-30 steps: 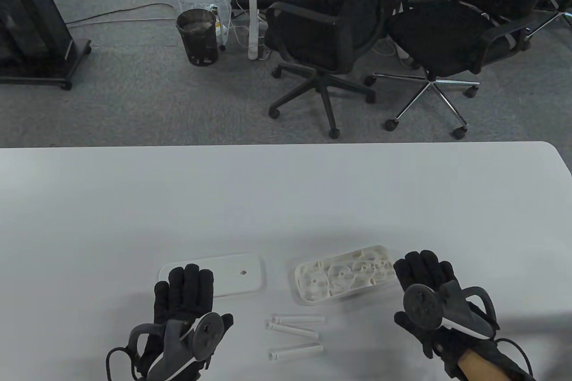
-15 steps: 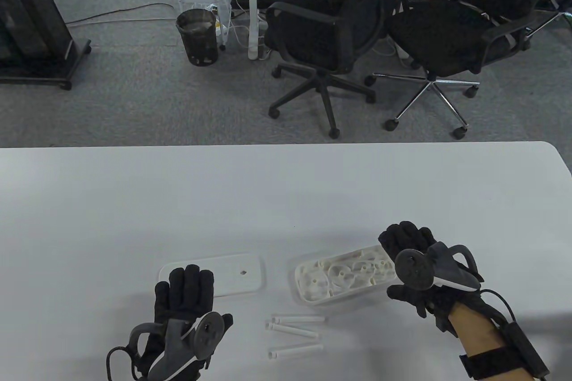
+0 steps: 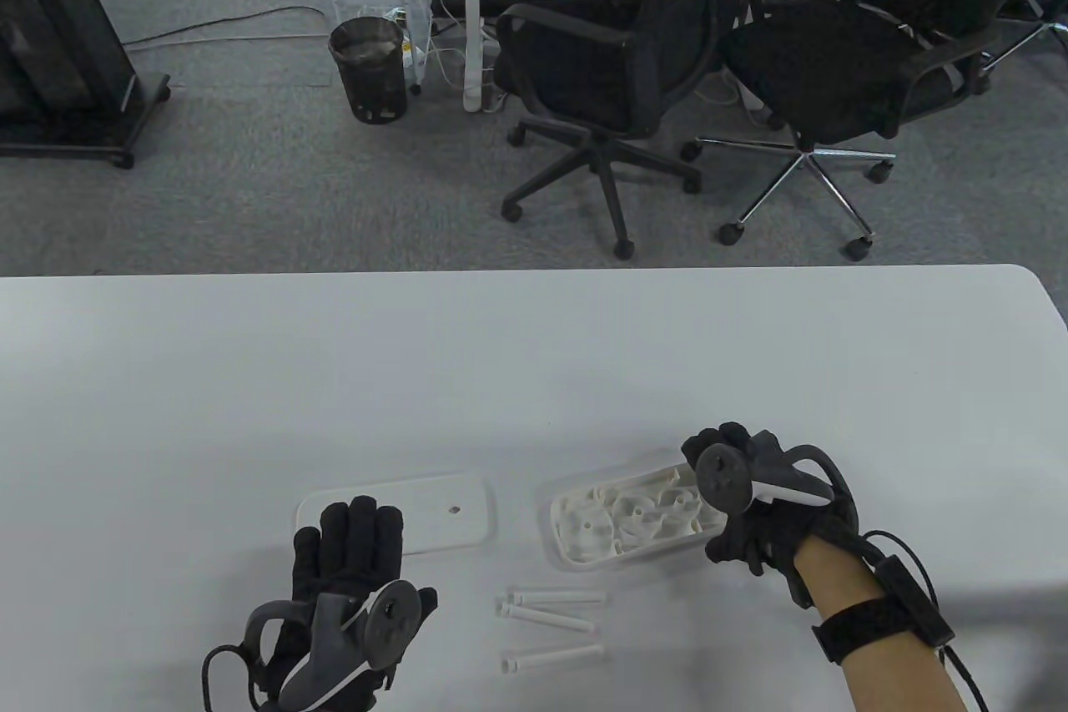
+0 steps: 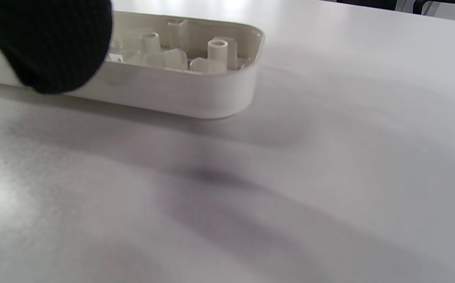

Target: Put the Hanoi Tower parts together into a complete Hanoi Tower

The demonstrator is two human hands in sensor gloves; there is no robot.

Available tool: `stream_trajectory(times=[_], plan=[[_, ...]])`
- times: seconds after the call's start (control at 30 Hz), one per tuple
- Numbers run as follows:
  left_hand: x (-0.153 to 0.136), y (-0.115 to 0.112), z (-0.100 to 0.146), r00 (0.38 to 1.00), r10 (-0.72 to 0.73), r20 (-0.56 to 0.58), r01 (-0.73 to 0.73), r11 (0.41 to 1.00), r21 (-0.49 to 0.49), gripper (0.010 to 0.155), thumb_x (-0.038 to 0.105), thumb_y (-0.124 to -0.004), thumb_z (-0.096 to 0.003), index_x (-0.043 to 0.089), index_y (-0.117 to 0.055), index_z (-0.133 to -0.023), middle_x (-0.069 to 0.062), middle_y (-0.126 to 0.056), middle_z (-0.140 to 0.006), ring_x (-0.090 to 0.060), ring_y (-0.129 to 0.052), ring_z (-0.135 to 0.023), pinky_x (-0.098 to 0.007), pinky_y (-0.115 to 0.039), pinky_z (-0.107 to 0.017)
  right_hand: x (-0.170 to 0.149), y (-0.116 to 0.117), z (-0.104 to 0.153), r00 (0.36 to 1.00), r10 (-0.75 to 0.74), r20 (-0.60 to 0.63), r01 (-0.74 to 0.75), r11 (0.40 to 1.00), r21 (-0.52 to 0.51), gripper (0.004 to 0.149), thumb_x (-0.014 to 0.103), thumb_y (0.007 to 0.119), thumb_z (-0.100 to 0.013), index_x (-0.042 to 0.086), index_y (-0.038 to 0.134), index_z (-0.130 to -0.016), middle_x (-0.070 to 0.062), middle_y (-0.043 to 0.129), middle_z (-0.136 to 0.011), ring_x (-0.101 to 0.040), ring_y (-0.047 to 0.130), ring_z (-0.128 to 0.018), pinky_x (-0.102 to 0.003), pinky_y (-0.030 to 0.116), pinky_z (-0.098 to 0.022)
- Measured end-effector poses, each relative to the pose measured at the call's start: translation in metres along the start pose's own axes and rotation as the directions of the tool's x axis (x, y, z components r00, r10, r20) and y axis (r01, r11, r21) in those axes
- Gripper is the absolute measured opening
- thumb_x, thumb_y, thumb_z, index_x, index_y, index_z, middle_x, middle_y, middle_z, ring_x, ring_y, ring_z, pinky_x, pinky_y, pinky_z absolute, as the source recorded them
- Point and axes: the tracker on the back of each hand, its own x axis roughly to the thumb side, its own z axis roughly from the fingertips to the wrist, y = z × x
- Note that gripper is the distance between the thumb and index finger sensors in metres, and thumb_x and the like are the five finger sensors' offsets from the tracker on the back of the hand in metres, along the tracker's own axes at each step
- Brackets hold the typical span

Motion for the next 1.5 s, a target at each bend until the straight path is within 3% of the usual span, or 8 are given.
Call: stream_trajectory(times=[0.47, 0.7, 0.9, 1.07, 1.2, 1.33, 1.5], plan=[[-0.012, 0.001, -0.003, 0.998, 0.046, -0.042, -0.046, 0.999, -0.004, 0.091, 0.066, -0.067, -0.0402, 0.018, -0.041, -0.113, -0.015, -0.039, -0.119, -0.047, -0.045, -0.109, -0.061, -0.038, -0.075, -0.002, 0.013, -0.022, 0.999, -0.041, 0.029, 0.039, 0.998, 0.055, 0.109, 0.046, 0.089, -0.03, 0.024, 0.005, -0.097, -0.006, 0.012, -0.113, -0.042, 0.014, -0.105, -0.066, 0.024, -0.074], [-0.012, -0.001, -0.005, 0.998, 0.053, -0.041, -0.054, 0.998, -0.011, 0.09, 0.066, -0.067, -0.0404, 0.019, -0.041, -0.113, -0.014, -0.039, -0.119, -0.047, -0.046, -0.109, -0.061, -0.039, -0.075, -0.004, 0.017, -0.028, 0.997, -0.054, 0.047, 0.052, 0.997, 0.057, 0.11, 0.043, 0.09, -0.03, 0.025, 0.004, -0.096, -0.007, 0.01, -0.112, -0.042, 0.028, -0.104, -0.06, 0.041, -0.075], [-0.013, -0.002, -0.004, 0.998, 0.059, -0.039, -0.059, 0.998, -0.008, 0.09, 0.066, -0.067, -0.0407, 0.02, -0.041, -0.113, -0.014, -0.039, -0.119, -0.047, -0.046, -0.109, -0.062, -0.04, -0.075, -0.005, 0.012, -0.028, 0.991, -0.104, 0.08, 0.103, 0.995, 0.019, 0.114, 0.041, 0.096, -0.027, 0.024, 0.008, -0.098, -0.006, 0.023, -0.112, -0.045, 0.036, -0.103, -0.063, 0.039, -0.075], [-0.014, -0.004, -0.006, 0.997, 0.071, -0.038, -0.072, 0.997, -0.018, 0.09, 0.066, -0.067, -0.0407, 0.02, -0.041, -0.113, -0.014, -0.039, -0.119, -0.047, -0.046, -0.109, -0.062, -0.04, -0.075, -0.001, -0.009, -0.007, 0.977, -0.151, 0.151, 0.162, 0.985, -0.064, 0.117, 0.042, 0.098, -0.024, 0.017, 0.012, -0.099, -0.017, 0.03, -0.11, -0.051, 0.045, -0.1, -0.068, 0.039, -0.073], [-0.015, -0.006, -0.006, 0.996, 0.085, -0.037, -0.086, 0.996, -0.028, 0.089, 0.066, -0.067, -0.0408, 0.02, -0.042, -0.113, -0.014, -0.039, -0.119, -0.047, -0.047, -0.109, -0.062, -0.041, -0.075, -0.001, -0.029, 0.016, 0.976, -0.131, 0.175, 0.157, 0.978, -0.139, 0.12, 0.046, 0.099, -0.022, 0.016, 0.011, -0.099, -0.021, 0.034, -0.109, -0.052, 0.051, -0.095, -0.066, 0.047, -0.072], [-0.016, -0.005, -0.006, 0.995, 0.096, -0.038, -0.097, 0.995, -0.02, 0.089, 0.066, -0.067, -0.0408, 0.02, -0.041, -0.113, -0.014, -0.039, -0.119, -0.047, -0.047, -0.109, -0.062, -0.042, -0.075, -0.002, -0.045, 0.042, 0.976, -0.115, 0.183, 0.158, 0.958, -0.24, 0.124, 0.046, 0.098, -0.022, 0.013, 0.005, -0.097, -0.024, 0.032, -0.108, -0.053, 0.049, -0.094, -0.065, 0.046, -0.071], [-0.016, -0.006, -0.005, 0.994, 0.104, -0.036, -0.104, 0.994, -0.018, 0.089, 0.066, -0.067, -0.0408, 0.02, -0.041, -0.113, -0.014, -0.04, -0.119, -0.047, -0.048, -0.109, -0.062, -0.042, -0.075, 0.0, -0.066, 0.074, 0.973, -0.116, 0.198, 0.171, 0.941, -0.293, 0.126, 0.046, 0.097, -0.023, 0.012, 0.001, -0.096, -0.026, 0.03, -0.107, -0.053, 0.045, -0.093, -0.064, 0.047, -0.069]])
